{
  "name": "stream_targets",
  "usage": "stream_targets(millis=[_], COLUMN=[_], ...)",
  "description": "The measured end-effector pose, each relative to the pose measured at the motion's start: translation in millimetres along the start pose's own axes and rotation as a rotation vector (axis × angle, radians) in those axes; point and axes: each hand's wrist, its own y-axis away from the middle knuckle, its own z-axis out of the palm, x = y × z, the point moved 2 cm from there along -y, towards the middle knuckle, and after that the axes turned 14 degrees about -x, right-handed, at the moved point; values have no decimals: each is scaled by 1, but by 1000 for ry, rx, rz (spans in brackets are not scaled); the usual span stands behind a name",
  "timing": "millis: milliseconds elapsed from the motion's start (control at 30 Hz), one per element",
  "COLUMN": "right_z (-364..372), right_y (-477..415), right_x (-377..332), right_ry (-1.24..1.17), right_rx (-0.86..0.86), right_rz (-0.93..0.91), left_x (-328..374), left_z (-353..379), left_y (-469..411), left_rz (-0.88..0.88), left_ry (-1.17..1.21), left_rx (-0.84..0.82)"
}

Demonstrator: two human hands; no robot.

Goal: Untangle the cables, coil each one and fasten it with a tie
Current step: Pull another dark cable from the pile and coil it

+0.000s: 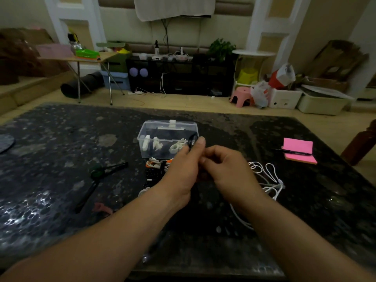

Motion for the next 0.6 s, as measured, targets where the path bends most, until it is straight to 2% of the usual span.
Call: stream_targets(millis=[67,133,233,467,533,600], right_z=[9,16,18,10,5,-2], right_y=[3,7,10,20,21,19], right_x=[0,0,3,16,14,12], right_ry=[34,20,-126,-176,-98,174], right_rx=[-15,-37,-114,-487,-544,-474], right_rz=[4,46,119,273,254,192], left_x=[8,20,36,62,63,61], left_z=[-11,-22,-35,-59,-60,-57], left_y=[-3,-6,-9,-10,-8,-5], left_rz=[4,31,39,115,60,-20], left_ry=[58,213,435,482,488,411], left_rx=[73,101,90,-30,-99,-137])
